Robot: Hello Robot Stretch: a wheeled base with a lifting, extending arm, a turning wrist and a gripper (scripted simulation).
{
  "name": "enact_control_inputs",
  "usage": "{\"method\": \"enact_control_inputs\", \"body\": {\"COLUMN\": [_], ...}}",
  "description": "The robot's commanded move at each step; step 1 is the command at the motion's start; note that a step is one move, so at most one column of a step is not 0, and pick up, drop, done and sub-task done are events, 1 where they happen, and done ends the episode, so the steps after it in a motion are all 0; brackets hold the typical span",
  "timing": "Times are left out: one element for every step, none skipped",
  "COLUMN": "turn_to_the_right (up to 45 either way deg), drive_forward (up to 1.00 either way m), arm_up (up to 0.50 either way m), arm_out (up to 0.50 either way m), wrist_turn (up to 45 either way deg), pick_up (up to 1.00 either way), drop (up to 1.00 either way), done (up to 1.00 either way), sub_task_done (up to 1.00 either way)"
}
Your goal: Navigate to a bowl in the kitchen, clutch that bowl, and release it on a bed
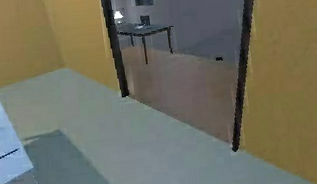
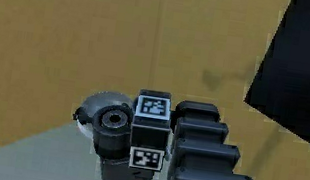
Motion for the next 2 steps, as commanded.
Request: {"method": "enact_control_inputs", "body": {"turn_to_the_right": [0.0,-6.0], "drive_forward": [1.00,0.00], "arm_up": [0.00,0.00], "arm_out": [0.00,0.00], "wrist_turn": [0.0,0.0], "pick_up": [0.00,0.00], "drop": [0.00,0.00], "done": [0.00,0.00], "sub_task_done": [0.00,0.00]}}
